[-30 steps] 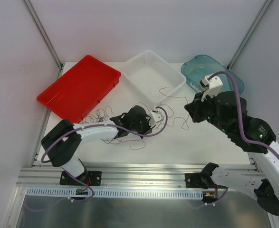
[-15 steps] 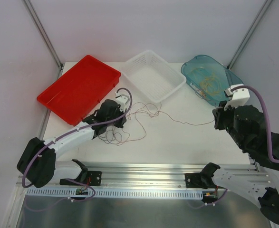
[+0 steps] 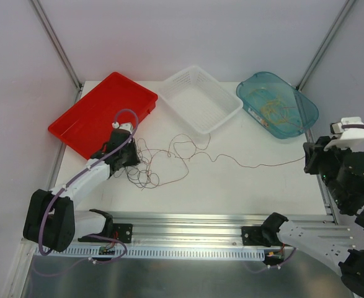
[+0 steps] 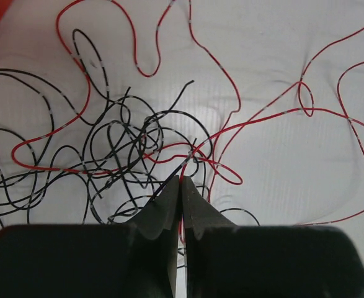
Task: Untangle the cables
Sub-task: Untie the cable.
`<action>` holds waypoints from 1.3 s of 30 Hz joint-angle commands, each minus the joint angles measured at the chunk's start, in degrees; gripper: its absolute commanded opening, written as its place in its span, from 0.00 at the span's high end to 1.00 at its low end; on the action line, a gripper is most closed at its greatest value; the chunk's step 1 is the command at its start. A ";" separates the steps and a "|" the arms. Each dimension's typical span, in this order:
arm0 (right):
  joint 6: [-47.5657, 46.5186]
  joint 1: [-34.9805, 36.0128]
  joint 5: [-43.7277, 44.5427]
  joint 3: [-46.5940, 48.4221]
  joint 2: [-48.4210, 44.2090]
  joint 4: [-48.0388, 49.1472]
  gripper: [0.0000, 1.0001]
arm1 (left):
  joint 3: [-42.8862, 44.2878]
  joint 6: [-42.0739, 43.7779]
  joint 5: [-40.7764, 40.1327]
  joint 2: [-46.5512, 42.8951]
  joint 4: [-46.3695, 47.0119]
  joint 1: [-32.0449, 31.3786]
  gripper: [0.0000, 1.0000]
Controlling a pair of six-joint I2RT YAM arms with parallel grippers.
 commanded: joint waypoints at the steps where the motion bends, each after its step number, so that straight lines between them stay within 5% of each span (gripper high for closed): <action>1: -1.46 -0.19 -0.19 2.07 -1.07 -0.15 0.99 | 0.12 -2.48 0.96 -0.92 -1.42 1.56 1.00; 15: -2.34 -0.28 -12.23 4.10 5.87 9.51 0.99 | -1.20 0.59 13.33 -0.92 -1.60 0.95 1.00; 26: 2.84 -0.37 -19.79 -9.17 11.84 24.80 0.99 | 3.63 2.44 29.08 -11.99 -1.51 -17.67 1.00; 39: 6.98 -0.46 -23.14 -7.68 20.28 34.92 0.99 | 17.25 9.11 36.38 -6.20 -0.02 -41.93 0.99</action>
